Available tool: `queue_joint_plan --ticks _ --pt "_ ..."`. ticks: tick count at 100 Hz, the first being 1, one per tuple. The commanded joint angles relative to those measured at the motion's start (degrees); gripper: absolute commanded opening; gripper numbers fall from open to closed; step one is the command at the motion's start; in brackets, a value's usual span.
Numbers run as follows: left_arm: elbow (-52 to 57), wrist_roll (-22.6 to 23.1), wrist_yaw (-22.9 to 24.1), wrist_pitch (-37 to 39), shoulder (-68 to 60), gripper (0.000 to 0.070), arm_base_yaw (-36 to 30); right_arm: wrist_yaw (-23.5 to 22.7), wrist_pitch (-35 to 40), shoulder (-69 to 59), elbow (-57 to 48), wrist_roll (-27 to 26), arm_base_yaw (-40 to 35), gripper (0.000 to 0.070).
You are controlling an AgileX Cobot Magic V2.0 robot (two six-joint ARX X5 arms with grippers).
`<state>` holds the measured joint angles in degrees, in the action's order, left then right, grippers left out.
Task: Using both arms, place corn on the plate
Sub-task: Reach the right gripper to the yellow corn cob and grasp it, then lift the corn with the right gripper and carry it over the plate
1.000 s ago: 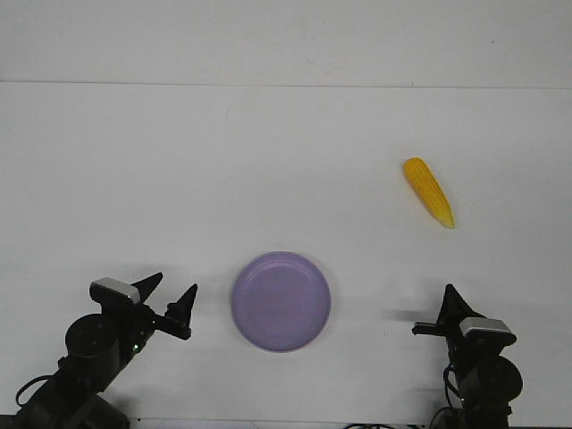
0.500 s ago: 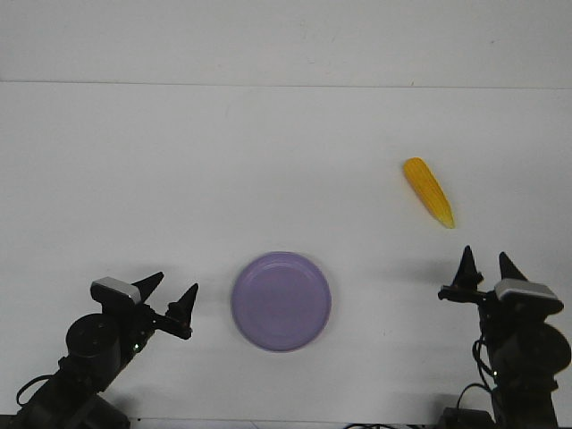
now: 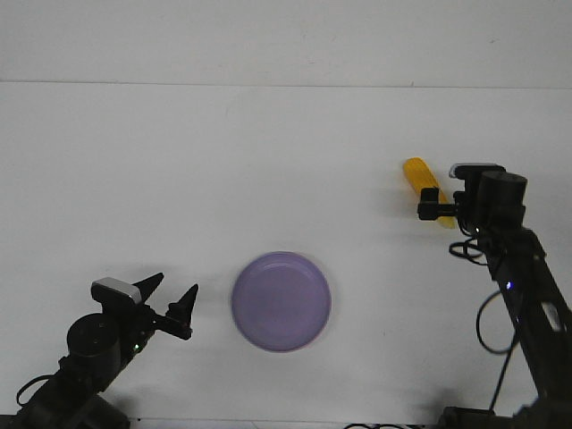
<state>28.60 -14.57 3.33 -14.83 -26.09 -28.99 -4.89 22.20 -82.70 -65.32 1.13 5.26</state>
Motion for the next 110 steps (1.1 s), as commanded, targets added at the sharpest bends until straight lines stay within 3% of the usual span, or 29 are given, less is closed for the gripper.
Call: queue_joint_plan --ticks 1,29,72,85,93,103,110 --pt "0.2 0.0 0.35 -0.31 -0.09 0.0504 -0.26 -0.04 2.16 -7.58 -5.68 4.2 -0.04 0.0633" --pt "0.2 -0.02 0.33 -1.73 -0.09 0.0504 -0.26 0.33 5.49 -25.83 -20.17 7.06 -0.04 0.0633" --pt "0.2 0.11 0.35 -1.84 -0.09 0.0503 -0.26 0.15 5.62 -32.0 -21.88 7.08 -1.18 0.0583" --pt "0.2 0.17 0.35 -1.81 -0.09 0.0503 -0.26 0.24 5.64 -32.44 -21.88 6.64 -1.18 0.0416" --pt "0.2 0.22 0.37 -1.81 -0.09 0.0503 -0.26 0.42 6.03 -32.54 -21.88 6.32 -1.16 0.0374" --pt "0.2 0.22 0.35 -1.81 -0.09 0.0503 -0.26 1.33 6.16 -32.54 -21.88 6.16 -1.16 0.0252" --pt "0.2 0.22 0.35 -1.81 -0.09 0.0503 -0.26 1.51 6.19 -32.46 -21.9 6.16 -1.16 0.0235"
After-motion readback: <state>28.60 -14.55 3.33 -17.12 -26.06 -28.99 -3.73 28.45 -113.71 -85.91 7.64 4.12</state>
